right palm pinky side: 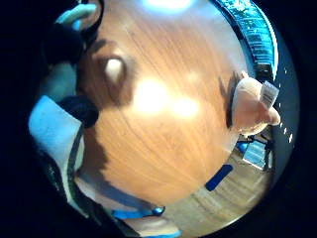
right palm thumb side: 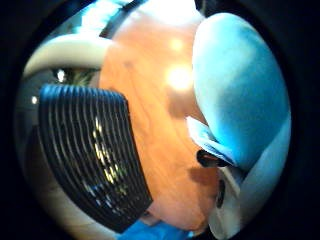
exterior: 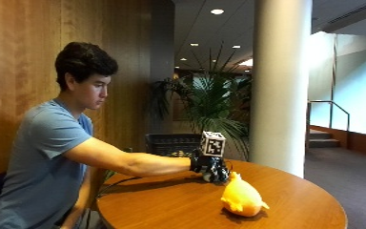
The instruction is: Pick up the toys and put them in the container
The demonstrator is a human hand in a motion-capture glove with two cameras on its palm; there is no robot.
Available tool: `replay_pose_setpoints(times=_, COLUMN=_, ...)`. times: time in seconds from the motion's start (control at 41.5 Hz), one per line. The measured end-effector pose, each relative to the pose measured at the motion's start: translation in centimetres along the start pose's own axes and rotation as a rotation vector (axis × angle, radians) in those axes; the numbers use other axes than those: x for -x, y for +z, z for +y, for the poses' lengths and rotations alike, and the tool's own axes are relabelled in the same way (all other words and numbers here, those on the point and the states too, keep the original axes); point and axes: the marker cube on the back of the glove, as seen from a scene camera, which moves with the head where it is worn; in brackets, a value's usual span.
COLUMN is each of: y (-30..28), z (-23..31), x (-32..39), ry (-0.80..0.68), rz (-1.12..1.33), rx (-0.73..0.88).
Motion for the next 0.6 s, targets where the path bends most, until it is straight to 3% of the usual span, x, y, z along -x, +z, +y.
replay_pose_setpoints(times=0.145, y=0.1, z=0.5, x=0.3, ry=0.047, rz=0.043, rx=-0.088)
replay_pose_setpoints(times=0.338, y=-1.3, z=2.2, x=-1.2, ry=0.102, rz=0.015, rx=-0.020)
replay_pose_setpoints(times=0.506, y=-5.8, z=4.9, x=-4.9, ry=0.127, rz=0.008, rx=-0.045)
replay_pose_setpoints(times=0.603, y=-9.9, z=5.7, x=-5.1, ry=0.252, rz=0.104, rx=-0.119)
